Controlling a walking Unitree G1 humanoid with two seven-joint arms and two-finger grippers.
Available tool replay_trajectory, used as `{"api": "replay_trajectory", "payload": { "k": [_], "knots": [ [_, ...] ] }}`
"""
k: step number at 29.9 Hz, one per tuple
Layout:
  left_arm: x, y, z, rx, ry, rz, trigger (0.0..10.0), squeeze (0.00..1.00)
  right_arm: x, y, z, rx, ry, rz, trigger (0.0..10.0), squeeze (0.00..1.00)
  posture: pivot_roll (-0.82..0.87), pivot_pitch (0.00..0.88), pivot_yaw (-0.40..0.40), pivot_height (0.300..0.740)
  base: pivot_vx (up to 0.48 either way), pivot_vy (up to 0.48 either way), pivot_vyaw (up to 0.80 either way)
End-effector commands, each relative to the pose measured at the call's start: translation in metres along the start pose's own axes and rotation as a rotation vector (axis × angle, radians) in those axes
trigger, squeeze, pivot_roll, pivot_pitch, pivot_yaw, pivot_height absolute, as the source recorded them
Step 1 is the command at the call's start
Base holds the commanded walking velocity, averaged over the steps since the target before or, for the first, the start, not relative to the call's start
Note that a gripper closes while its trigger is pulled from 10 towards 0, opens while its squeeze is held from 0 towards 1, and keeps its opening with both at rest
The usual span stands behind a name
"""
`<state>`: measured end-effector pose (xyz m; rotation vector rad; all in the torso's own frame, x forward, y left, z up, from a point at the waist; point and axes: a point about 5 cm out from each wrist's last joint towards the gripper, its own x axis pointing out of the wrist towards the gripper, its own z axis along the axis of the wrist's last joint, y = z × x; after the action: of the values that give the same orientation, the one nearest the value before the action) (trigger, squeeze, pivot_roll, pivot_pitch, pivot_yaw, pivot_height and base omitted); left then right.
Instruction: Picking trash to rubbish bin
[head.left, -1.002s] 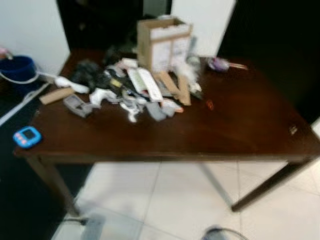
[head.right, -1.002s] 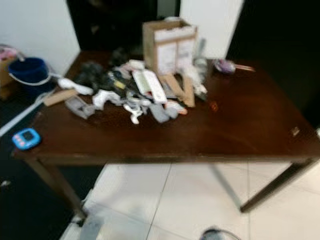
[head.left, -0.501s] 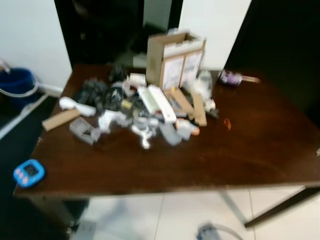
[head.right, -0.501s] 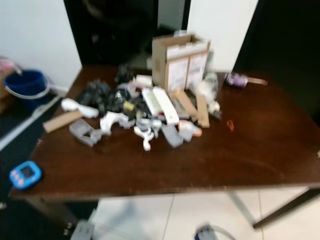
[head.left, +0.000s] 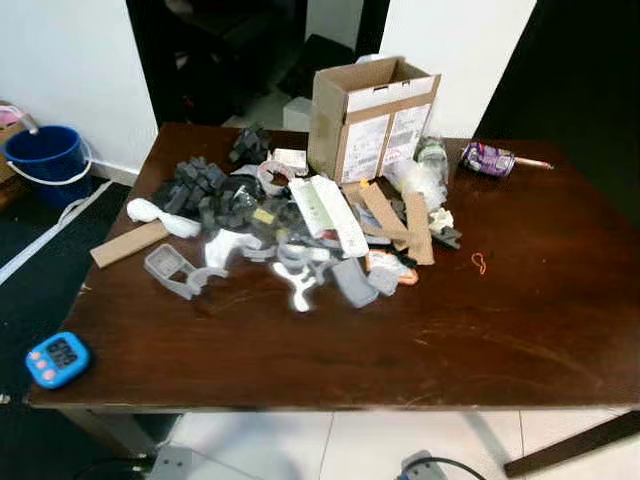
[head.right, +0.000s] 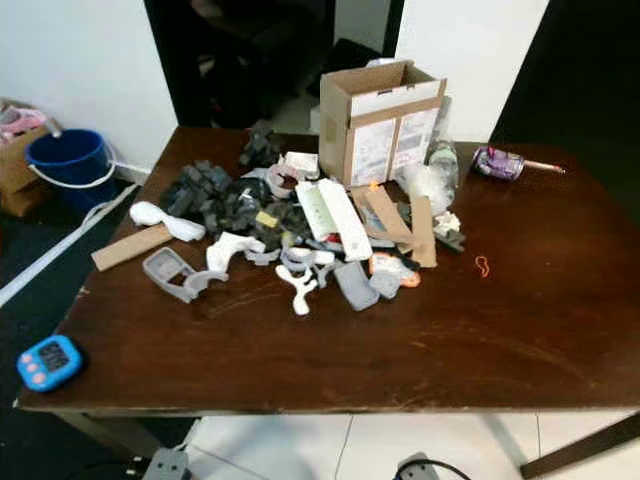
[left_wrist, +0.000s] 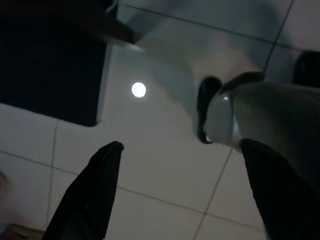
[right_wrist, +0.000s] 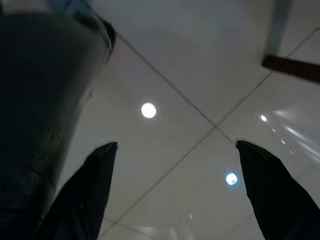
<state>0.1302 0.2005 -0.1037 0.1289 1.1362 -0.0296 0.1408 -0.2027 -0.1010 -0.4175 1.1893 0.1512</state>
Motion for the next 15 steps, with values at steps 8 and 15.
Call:
{"api": "replay_trajectory", "payload": {
  "k": [8, 15],
  "knots": [
    [-0.0014, -0.0105, -0.0168, -0.025, 0.059, -0.031, 10.0, 0.00, -0.0006, 0.0032, -0.0098, 0.010, 0.030, 0.012, 10.0, 0.00, 0.10, 0.102, -0.053, 0.740, 0.000, 0.000, 0.00],
    [-0.0022, -0.0084, -0.0204, -0.049, 0.068, -0.015, 10.0, 0.00, -0.0007, 0.0014, -0.0107, 0.023, 0.033, -0.005, 10.0, 0.00, 0.10, 0.102, -0.058, 0.740, 0.000, 0.000, 0.00]
  ]
}}
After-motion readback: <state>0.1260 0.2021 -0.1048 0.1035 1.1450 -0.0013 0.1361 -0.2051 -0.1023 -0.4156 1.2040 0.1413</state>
